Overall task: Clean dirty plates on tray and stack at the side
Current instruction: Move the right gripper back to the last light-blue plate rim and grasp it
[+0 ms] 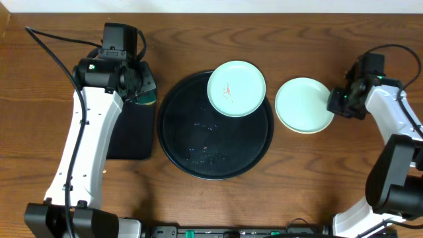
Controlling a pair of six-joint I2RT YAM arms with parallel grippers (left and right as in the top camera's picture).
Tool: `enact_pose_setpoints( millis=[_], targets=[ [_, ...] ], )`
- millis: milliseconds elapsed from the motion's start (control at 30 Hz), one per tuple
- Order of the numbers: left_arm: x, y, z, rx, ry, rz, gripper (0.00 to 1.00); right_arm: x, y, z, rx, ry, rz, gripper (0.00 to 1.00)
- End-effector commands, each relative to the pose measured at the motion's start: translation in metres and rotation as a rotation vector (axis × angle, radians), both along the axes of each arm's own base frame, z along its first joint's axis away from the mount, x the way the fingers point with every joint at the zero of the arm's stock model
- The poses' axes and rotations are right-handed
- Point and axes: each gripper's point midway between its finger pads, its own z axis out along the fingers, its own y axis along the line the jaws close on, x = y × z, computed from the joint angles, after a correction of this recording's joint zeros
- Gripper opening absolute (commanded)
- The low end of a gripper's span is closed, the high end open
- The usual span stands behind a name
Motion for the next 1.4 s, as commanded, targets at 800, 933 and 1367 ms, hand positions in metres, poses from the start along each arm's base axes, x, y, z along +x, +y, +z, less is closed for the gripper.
enact_pose_setpoints(
  millis=[800,933,1367],
  targets=[
    [-0.026,-0.034,-0.041,-0.102,0.229,-0.081,0.07,0.115,0.196,0.072,0.126,-0.23,0.508,0.36],
    [-0.025,-0.042,-0.05,-0.075,0.251,-0.113,0.07,0.123,0.201,0.047,0.106,-0.184,0.522,0.38],
    [0.002,-0.054,-0.066,-0.057,0.205,-0.137,0.08,0.113,0.212,-0.005,0.129,-0.076,0.558,0.09]
  ],
)
